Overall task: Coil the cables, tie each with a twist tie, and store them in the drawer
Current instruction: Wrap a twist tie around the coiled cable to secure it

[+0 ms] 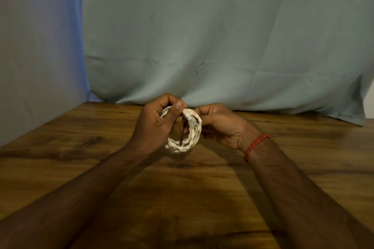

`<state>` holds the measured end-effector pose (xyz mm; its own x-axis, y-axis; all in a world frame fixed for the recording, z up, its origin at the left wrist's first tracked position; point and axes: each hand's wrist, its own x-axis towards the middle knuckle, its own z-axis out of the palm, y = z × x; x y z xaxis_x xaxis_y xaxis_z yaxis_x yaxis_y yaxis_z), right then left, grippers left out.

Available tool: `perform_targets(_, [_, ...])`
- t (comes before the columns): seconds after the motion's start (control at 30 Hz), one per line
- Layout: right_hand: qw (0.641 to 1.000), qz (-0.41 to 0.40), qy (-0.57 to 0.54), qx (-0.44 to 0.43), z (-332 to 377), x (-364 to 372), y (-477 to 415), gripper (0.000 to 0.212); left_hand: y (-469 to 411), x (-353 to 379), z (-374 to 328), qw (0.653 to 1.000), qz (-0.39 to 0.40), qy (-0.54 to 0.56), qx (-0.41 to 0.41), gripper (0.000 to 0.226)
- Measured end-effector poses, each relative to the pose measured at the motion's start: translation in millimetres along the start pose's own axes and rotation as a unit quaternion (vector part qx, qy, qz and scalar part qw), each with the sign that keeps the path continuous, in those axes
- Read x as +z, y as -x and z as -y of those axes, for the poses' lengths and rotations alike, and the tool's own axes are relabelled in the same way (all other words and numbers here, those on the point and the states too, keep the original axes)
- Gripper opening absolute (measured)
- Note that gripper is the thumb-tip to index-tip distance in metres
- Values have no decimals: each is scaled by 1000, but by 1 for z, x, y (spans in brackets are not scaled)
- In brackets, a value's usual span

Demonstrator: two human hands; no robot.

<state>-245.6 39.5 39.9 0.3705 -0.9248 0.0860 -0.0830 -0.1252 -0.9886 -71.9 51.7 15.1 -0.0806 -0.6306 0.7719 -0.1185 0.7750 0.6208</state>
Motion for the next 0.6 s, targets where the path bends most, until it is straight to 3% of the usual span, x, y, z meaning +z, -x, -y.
perform_targets(0.07, [1000,7,4,3,0,1,0,12,0,0,0,1000,-3,-2,0,17])
perform_targets(0.13, [1000,20,5,12,0,0,1,28,1,0,0,1000,-5,-5,-1,17])
perform_targets(0.6, [994,100,-27,-28,-1,1,0,22,-3,-6,2,999,-30,-22,-1,22])
